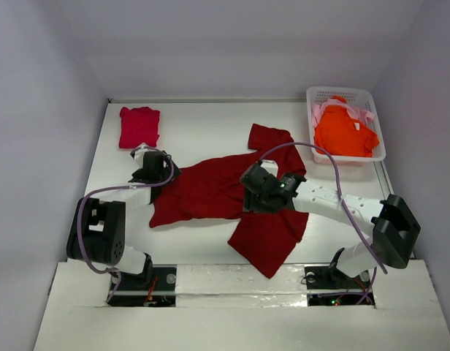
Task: Fold and stack the t-shirts
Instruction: Flatten the tshirt out
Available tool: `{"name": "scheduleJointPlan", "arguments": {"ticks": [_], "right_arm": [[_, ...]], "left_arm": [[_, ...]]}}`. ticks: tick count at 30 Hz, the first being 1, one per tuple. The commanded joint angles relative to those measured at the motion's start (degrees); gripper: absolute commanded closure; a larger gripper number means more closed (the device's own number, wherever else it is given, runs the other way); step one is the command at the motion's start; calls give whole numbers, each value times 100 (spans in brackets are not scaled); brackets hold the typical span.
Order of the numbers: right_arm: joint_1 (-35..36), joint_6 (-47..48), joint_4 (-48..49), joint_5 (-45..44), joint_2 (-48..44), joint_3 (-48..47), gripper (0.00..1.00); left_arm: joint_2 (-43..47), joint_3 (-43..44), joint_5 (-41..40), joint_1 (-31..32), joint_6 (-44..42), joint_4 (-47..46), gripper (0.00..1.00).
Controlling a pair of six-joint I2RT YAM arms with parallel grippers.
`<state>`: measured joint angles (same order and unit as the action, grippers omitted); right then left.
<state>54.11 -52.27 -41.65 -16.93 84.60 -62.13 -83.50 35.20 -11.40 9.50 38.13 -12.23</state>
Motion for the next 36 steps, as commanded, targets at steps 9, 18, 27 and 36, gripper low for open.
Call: {"name": "scheduleJointPlan", "arguments": {"ticks": [9, 18, 27, 36], "right_arm": [[65, -55, -45, -109, 4, -212, 36], [65, -55, -19, -83, -31, -203, 36], [196, 94, -45, 172, 241, -282, 38], [855, -380, 7, 638, 180, 68, 39]], "left_arm": [[413, -391, 182, -36, 195, -508, 55], [792, -690, 463, -36, 28, -965, 100], [1064, -637, 77, -36, -183, -729, 100], [1196, -567, -178, -36, -297, -544, 100]]}}
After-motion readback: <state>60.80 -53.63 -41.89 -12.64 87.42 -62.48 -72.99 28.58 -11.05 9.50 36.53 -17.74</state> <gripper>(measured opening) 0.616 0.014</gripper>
